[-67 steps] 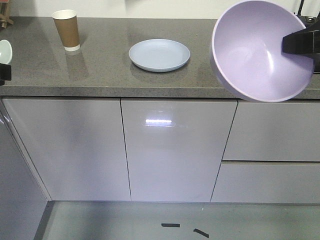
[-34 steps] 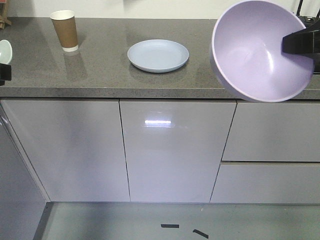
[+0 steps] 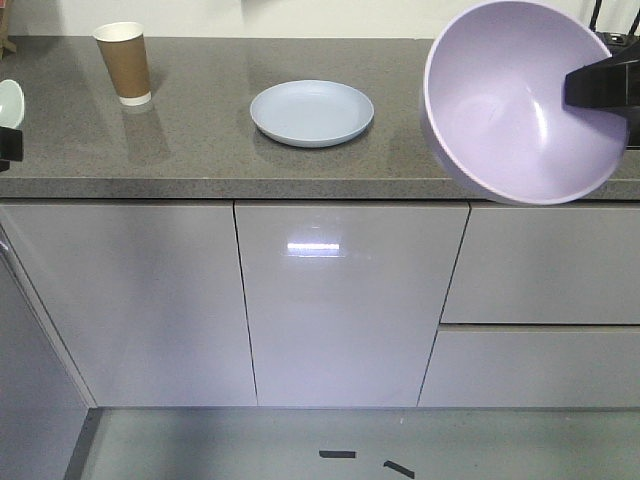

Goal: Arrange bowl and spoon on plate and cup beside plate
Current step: 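Drive the base toward the pale blue plate holding spoon and bowl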

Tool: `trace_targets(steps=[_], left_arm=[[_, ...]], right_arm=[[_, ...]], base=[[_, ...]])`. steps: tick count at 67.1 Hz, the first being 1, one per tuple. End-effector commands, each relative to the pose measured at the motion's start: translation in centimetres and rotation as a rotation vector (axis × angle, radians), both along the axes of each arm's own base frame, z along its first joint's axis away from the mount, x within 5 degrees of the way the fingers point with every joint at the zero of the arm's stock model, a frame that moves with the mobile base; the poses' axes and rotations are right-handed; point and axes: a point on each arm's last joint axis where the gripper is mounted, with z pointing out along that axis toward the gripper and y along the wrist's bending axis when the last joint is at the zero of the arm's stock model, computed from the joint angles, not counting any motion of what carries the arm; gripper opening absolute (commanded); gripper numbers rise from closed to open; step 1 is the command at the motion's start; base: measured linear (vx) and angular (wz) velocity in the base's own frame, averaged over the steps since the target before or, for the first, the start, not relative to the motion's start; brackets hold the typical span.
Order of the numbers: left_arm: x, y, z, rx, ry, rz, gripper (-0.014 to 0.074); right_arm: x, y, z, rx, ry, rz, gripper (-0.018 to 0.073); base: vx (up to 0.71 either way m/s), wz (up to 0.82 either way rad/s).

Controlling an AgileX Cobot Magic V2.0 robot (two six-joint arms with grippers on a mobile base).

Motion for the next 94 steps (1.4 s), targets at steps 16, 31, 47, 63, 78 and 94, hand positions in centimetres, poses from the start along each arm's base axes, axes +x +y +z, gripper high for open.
trace_targets(steps=[16,31,47,63,78,94], left_arm=[[-0.23,-0.11,1.57,-0.033,-0.094,0.007,-0.0006],[-0.23,-0.11,1.57,-0.033,-0.094,0.007,-0.0006],[-0.23,-0.11,1.57,-0.033,-0.094,0.007,-0.0006],[-0.23,-0.11,1.57,-0.033,-0.094,0.007,-0.0006],[-0.23,-0.11,1.57,-0.033,-0.094,0.007,-0.0006],[-0.23,-0.11,1.57,-0.033,-0.094,0.007,-0.0006]], right_arm=[[-0.55,-0.16,1.9,0.033,-0.105,-0.023,-0.0004],[-0.55,-0.16,1.9,0.033,-0.105,-0.023,-0.0004],[-0.55,-0.16,1.9,0.033,-0.105,-0.023,-0.0004],[-0.55,-0.16,1.9,0.033,-0.105,-0.023,-0.0004],[-0.55,-0.16,1.9,0.033,-0.105,-0.023,-0.0004],[-0.55,-0.16,1.9,0.033,-0.105,-0.023,-0.0004]], base=[[0.02,0.0],[0.02,-0.01],[0.03,-0.02],[0.04,0.01],[0.05,-0.01],[0.06,0.02]])
